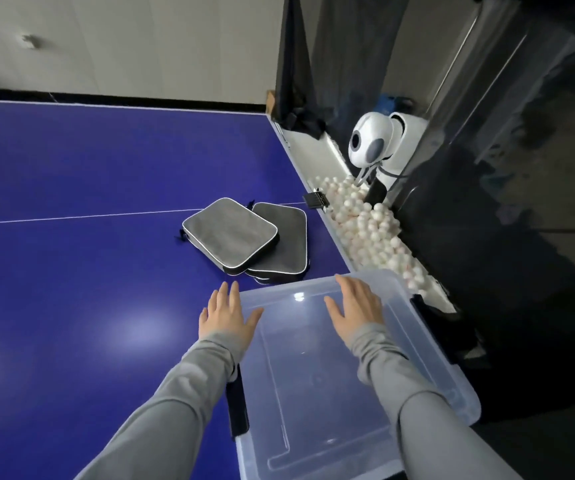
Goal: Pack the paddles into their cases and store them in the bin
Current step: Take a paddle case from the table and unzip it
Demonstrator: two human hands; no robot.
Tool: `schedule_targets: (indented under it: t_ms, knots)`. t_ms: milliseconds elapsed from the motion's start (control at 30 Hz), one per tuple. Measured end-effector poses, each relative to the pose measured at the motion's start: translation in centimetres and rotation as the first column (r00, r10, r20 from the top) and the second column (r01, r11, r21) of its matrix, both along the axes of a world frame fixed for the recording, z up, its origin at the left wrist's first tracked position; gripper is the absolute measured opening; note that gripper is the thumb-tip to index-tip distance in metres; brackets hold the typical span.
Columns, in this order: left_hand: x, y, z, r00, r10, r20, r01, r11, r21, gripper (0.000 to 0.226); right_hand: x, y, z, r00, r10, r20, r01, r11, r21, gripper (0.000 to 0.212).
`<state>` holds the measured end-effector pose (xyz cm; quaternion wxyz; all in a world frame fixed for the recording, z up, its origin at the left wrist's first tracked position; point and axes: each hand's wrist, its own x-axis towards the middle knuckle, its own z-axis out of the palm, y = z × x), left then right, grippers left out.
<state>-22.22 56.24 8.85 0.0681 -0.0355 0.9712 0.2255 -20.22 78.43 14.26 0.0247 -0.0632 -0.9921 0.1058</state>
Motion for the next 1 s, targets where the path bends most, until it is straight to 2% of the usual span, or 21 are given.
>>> schedule_targets:
  t_ms: [233,333,500,667,833,933,1000]
  knots:
    - [0.1,0.2,-0.4,0.996,0.092,0.009,-0.092,0.982,0.166,0.069,-9.4,-0.7,-0.6,0.997,0.079,0.010,-0.077,0.987,-0.138,0.048]
    - [0.4,0.3,-0.3,0.994,0.110,-0.012,-0.106,0.978,0.181,0.066,-14.1,-1.5,-1.3,0.991,0.088,0.096,-0.061,0.965,-0.255,0.049]
    - [0.5,0.5,0.2,0.992,0.125,-0.019,-0.121,0.983,0.137,0.065,-21.4,-3.5,-3.8,0.959,0.126,0.254,-0.017,0.920,-0.391,0.055]
    - [0.4,0.5,0.2,0.995,0.091,-0.042,-0.089,0.995,0.053,0.067,-26.5,-5.6,-6.2,0.925,0.121,0.359,0.042,0.910,-0.413,0.063]
    - [0.6,0.4,0.4,0.995,0.085,-0.048,-0.081,0.994,0.069,0.089,-28.9,-7.2,-7.9,0.878,0.043,0.478,0.204,0.868,-0.453,0.075]
    - [0.7,0.4,0.5,0.994,0.085,-0.064,-0.080,0.995,0.067,0.096,-28.9,-7.8,-8.1,0.843,-0.002,0.538,0.336,0.784,-0.523,0.068]
    - [0.8,0.5,0.7,0.994,0.086,-0.067,-0.082,0.995,0.066,0.097,-28.7,-7.9,-8.3,0.836,0.013,0.548,0.417,0.634,-0.651,0.059]
